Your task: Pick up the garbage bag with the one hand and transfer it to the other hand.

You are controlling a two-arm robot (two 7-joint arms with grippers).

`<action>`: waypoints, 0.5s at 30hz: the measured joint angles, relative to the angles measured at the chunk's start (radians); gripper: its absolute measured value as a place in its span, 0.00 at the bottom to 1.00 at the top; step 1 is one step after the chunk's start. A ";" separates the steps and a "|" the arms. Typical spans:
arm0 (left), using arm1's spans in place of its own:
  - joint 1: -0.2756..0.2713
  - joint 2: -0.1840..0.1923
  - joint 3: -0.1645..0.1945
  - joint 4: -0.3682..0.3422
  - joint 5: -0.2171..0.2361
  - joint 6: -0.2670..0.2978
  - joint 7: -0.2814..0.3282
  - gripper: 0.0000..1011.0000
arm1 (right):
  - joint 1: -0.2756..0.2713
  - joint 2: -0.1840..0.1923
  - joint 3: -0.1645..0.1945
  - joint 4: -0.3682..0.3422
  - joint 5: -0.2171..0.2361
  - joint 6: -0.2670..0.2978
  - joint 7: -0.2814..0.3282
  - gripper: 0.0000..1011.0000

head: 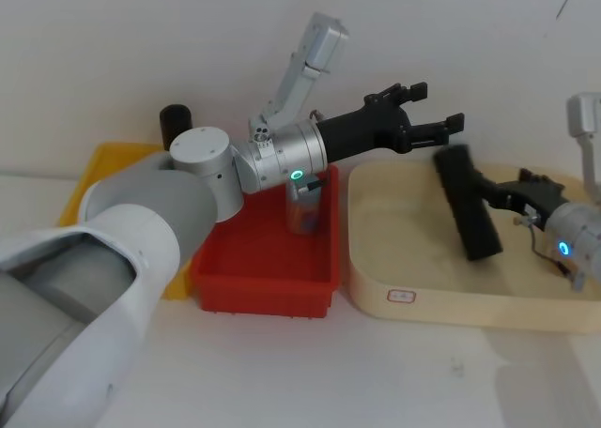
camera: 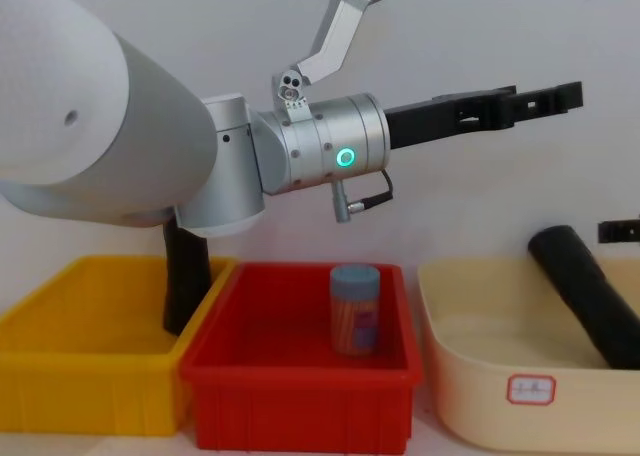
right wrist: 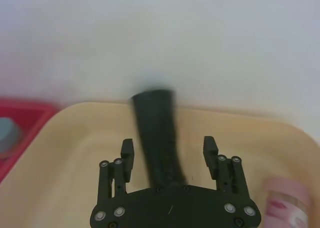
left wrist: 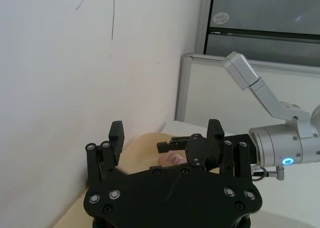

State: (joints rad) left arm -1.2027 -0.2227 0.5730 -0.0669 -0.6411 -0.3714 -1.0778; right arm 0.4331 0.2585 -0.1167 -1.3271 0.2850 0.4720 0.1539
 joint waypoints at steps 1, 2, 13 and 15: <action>0.000 0.000 0.000 0.000 0.000 0.000 0.000 0.99 | -0.001 -0.006 0.014 0.002 0.002 0.005 -0.015 0.84; 0.000 0.000 0.000 0.000 0.000 0.000 0.000 0.99 | -0.002 -0.009 0.021 0.004 0.004 0.009 -0.025 0.86; 0.000 0.000 0.000 0.000 0.000 0.000 0.000 0.99 | -0.002 -0.039 0.102 0.028 0.019 0.039 -0.112 0.99; 0.000 0.000 0.000 0.000 0.000 0.000 0.000 0.99 | -0.001 -0.043 0.113 0.032 0.022 0.042 -0.124 0.99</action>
State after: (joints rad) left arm -1.2026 -0.2227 0.5730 -0.0669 -0.6411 -0.3714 -1.0778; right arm 0.4317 0.2154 -0.0041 -1.2953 0.3067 0.5145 0.0298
